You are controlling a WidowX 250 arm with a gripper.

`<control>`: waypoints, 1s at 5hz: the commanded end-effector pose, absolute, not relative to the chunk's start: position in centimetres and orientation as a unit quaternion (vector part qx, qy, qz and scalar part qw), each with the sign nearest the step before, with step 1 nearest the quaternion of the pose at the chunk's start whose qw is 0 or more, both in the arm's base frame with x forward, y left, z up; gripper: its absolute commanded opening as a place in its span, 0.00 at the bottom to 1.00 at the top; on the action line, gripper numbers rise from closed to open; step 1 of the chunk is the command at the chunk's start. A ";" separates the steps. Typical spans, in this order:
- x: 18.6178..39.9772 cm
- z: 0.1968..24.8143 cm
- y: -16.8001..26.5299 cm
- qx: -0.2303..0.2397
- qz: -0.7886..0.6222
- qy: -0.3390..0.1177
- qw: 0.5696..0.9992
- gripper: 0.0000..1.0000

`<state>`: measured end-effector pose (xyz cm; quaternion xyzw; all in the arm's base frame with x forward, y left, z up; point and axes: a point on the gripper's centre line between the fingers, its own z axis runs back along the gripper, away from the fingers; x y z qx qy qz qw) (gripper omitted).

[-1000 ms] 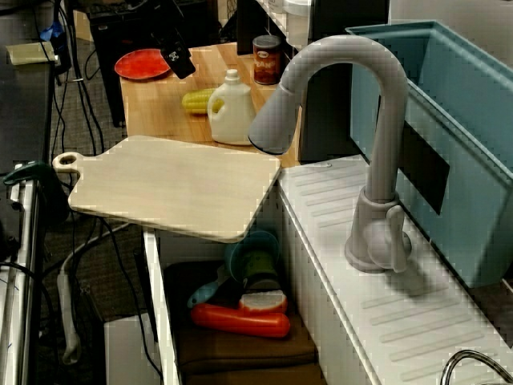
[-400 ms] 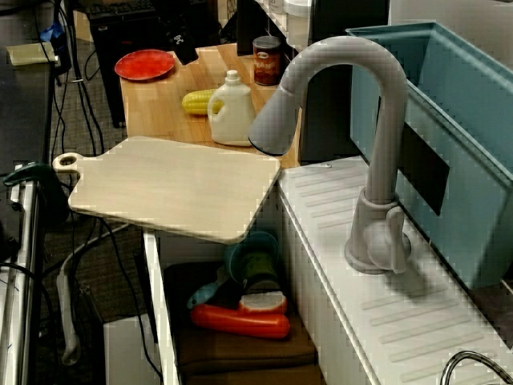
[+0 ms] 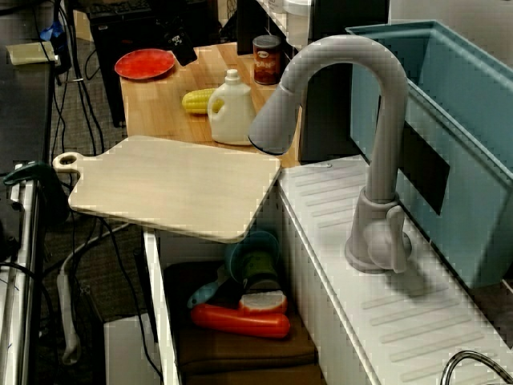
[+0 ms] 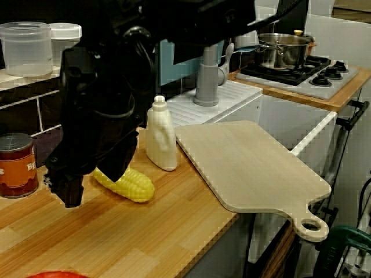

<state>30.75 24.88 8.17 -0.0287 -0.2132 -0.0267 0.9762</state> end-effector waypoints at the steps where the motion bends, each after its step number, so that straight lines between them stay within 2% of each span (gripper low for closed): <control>1: 30.2 10.1 24.3 0.000 -0.043 -0.236 0.971 1.00; 5: 34.2 11.0 18.9 -0.002 -0.063 -0.229 0.971 1.00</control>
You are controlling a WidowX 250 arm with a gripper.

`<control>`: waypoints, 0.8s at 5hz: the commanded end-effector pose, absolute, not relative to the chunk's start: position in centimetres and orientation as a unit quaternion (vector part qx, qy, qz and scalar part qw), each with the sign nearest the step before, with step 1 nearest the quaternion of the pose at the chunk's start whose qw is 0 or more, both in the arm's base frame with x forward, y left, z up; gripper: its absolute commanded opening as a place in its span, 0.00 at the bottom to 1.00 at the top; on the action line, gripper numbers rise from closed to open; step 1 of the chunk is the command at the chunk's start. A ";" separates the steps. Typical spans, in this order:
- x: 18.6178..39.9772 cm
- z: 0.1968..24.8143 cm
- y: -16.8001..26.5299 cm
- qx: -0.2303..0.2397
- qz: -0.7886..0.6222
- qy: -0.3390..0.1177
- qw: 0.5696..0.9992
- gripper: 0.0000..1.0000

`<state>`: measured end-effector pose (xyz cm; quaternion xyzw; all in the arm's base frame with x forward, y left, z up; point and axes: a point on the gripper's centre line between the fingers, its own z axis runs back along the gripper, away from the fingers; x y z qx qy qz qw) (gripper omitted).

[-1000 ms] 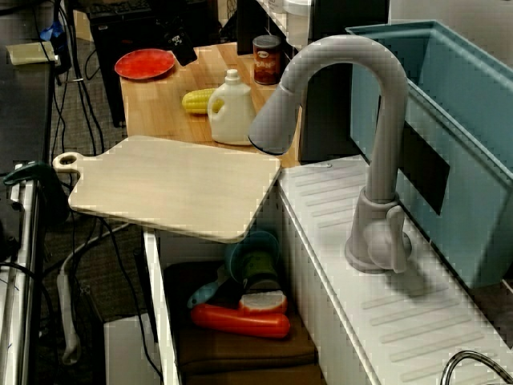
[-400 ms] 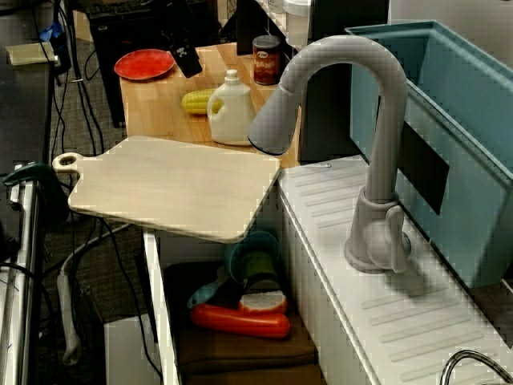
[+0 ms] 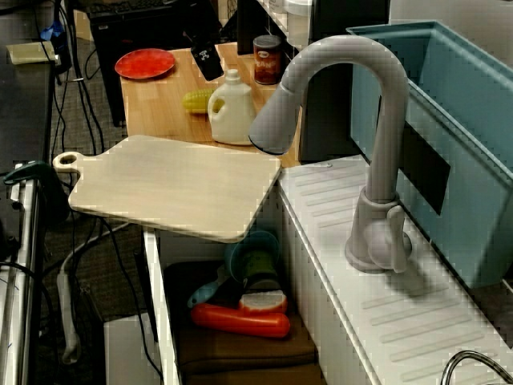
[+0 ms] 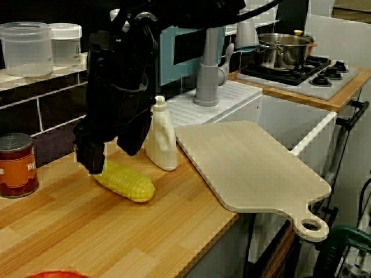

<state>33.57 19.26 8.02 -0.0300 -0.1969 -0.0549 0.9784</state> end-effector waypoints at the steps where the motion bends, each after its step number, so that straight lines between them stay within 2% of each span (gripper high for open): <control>1: 35.0 10.8 18.2 -0.001 -0.071 -0.227 0.971 1.00; 3: 36.0 10.5 17.5 -0.004 -0.079 -0.225 0.971 0.00; 4: 36.0 10.7 17.4 -0.010 -0.083 -0.226 0.971 0.00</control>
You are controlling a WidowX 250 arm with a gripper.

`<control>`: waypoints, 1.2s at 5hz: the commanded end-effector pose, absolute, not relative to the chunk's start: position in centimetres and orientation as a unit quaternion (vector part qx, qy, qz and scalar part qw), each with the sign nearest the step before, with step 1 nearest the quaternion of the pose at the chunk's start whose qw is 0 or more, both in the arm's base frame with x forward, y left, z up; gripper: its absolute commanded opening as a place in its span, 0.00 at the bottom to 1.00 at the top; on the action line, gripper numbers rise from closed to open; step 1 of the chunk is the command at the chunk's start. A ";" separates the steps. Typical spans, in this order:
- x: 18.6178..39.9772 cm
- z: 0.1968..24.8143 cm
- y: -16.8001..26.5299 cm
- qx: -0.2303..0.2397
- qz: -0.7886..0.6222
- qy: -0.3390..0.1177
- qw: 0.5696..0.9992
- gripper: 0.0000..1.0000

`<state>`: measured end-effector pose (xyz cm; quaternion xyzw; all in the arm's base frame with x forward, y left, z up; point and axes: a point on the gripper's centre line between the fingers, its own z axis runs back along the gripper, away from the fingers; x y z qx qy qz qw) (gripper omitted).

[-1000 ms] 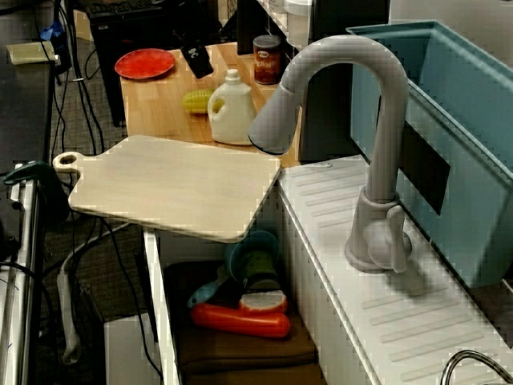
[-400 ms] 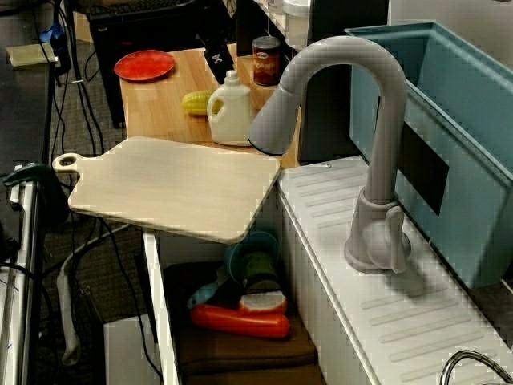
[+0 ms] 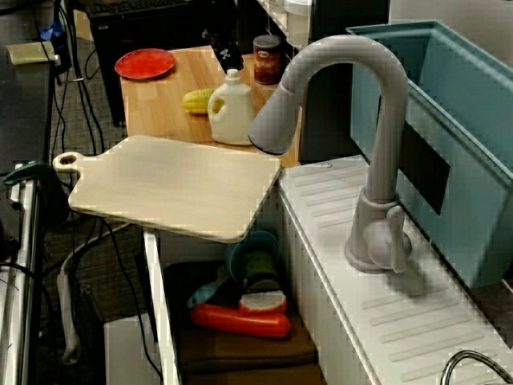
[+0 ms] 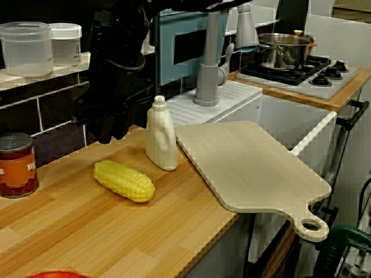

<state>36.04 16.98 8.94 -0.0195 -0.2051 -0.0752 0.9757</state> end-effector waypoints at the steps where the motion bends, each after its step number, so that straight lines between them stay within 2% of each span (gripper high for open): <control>1: 35.4 10.6 17.4 -0.013 -0.089 -0.226 0.970 0.00; 3: 34.4 9.8 16.1 -0.021 -0.110 -0.214 0.970 0.00; 4: 33.6 9.7 15.0 -0.039 -0.119 -0.209 0.970 0.00; 5: 32.7 9.2 13.6 -0.063 -0.119 -0.214 0.968 0.00; 6: 32.5 8.9 11.7 -0.118 -0.133 -0.205 0.962 0.00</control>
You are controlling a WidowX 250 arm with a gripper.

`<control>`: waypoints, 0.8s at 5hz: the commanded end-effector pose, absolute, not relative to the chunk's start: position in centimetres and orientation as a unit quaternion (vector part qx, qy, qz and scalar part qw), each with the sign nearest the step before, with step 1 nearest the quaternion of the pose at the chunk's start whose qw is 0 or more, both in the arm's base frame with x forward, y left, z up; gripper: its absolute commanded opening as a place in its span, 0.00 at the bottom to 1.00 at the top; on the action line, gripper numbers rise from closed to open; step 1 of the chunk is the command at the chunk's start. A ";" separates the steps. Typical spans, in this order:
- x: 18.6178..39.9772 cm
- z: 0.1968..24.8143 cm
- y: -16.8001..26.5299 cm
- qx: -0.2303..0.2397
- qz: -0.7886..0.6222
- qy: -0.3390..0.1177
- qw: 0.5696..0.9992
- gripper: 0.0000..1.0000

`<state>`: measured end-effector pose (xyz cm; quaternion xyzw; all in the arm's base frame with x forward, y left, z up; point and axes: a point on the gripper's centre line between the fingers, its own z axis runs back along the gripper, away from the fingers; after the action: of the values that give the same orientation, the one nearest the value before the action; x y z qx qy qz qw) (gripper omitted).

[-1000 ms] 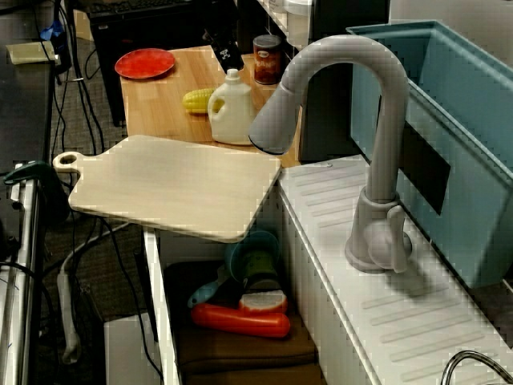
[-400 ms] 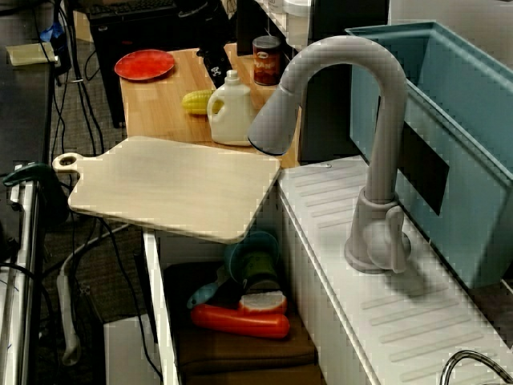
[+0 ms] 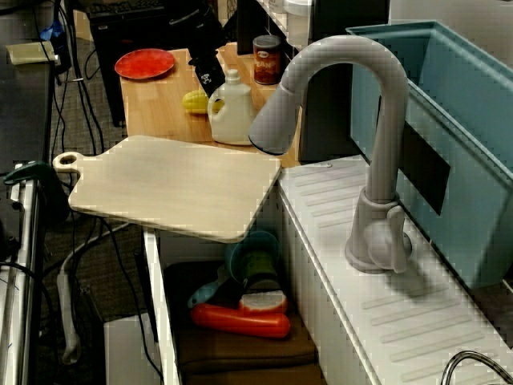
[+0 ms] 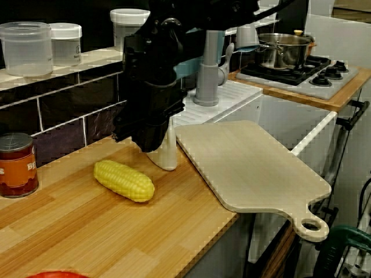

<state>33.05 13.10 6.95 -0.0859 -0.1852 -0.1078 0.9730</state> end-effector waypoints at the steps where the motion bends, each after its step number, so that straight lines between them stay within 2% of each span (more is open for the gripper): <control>1: 31.5 9.0 9.8 -0.145 -0.146 -0.191 0.960 0.00; 2: 29.9 9.2 8.3 -0.170 -0.161 -0.181 0.955 0.00; 3: 28.9 9.3 7.5 -0.174 -0.170 -0.177 0.954 0.00; 4: 29.1 9.5 8.2 -0.176 -0.162 -0.179 0.954 0.00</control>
<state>29.26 7.26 7.86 -0.1959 -0.1544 -0.1554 0.9558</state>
